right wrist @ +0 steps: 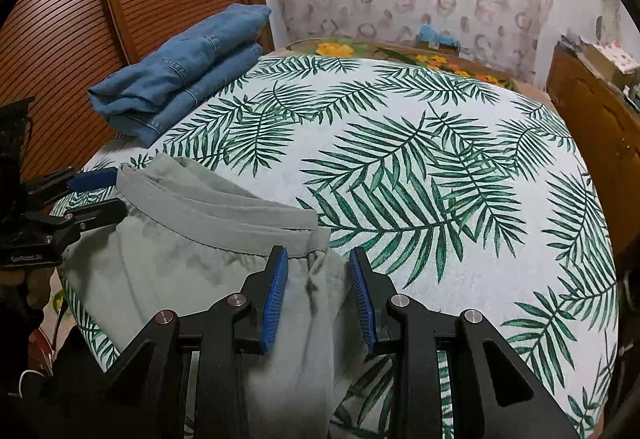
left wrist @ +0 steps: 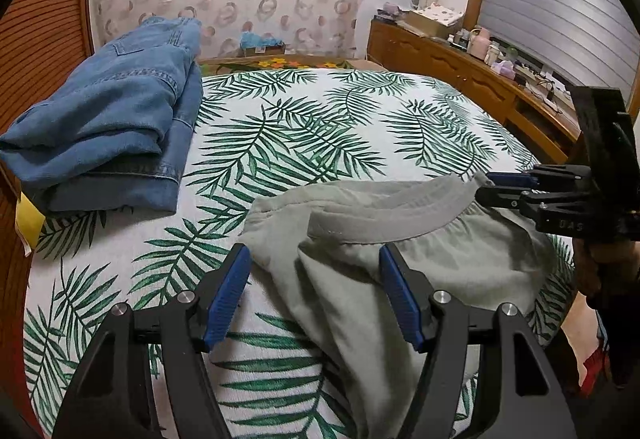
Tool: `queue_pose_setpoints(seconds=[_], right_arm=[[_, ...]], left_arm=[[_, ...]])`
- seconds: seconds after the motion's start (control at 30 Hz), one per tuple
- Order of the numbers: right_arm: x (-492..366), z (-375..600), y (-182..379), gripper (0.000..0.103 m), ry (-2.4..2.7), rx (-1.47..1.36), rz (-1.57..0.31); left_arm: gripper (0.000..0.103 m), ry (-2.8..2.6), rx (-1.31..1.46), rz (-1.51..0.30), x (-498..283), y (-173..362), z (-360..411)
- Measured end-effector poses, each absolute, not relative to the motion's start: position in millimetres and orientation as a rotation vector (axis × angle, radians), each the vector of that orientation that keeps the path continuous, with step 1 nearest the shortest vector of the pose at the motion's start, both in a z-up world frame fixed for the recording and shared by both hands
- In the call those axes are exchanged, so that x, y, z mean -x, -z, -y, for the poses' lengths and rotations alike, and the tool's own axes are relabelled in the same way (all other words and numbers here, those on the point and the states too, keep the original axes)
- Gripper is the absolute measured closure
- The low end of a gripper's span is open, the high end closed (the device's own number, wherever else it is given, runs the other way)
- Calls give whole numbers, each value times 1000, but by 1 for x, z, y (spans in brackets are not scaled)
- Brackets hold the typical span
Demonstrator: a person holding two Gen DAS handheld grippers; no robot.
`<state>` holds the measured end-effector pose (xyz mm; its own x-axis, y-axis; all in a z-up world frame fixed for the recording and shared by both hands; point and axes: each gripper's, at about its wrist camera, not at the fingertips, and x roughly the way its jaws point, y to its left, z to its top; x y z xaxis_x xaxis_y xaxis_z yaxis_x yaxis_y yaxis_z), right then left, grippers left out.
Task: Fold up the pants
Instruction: 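Grasp and straighten the pants edge with the right tool, then release, then grasp the grey waistband edge of the pants with the left tool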
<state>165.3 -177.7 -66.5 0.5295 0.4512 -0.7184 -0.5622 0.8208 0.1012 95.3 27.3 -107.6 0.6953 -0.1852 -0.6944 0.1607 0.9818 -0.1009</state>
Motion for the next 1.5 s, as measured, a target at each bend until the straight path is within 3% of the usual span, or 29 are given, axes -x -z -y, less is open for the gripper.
queue_pose_setpoints(seconds=[0.07,0.1,0.13,0.53,0.6,0.73,0.8,1.07,1.2,1.5], right_arm=[[-169,179,65,74,-616,137,-812],[-170,179,65,89,-625,131,-808],[-171,179,63,96,-632,127,-801],[-169,182,63,95,-560,121,-752],[-168,182,62,90,-549,126,-753],[-164,186,59,55,-519,143,-775],[-158,188,60,49,-507,143,-774],[-147,190,70,37,-483,170,-807],[-144,195,74,24,-440,144,-778],[-146,194,75,16,-412,145,-787]], left_arm=[[35,193,25,-778,-98,107,-27],[35,193,18,-775,-99,107,-27],[35,192,11,-772,-100,106,-27],[35,206,21,-823,-116,118,-32],[35,204,20,-833,-118,119,-33],[32,198,3,-847,-119,120,-30],[30,194,-4,-854,-121,121,-29],[25,199,-24,-864,-124,123,-26],[23,202,-33,-867,-125,124,-24],[22,204,-38,-873,-126,124,-25]])
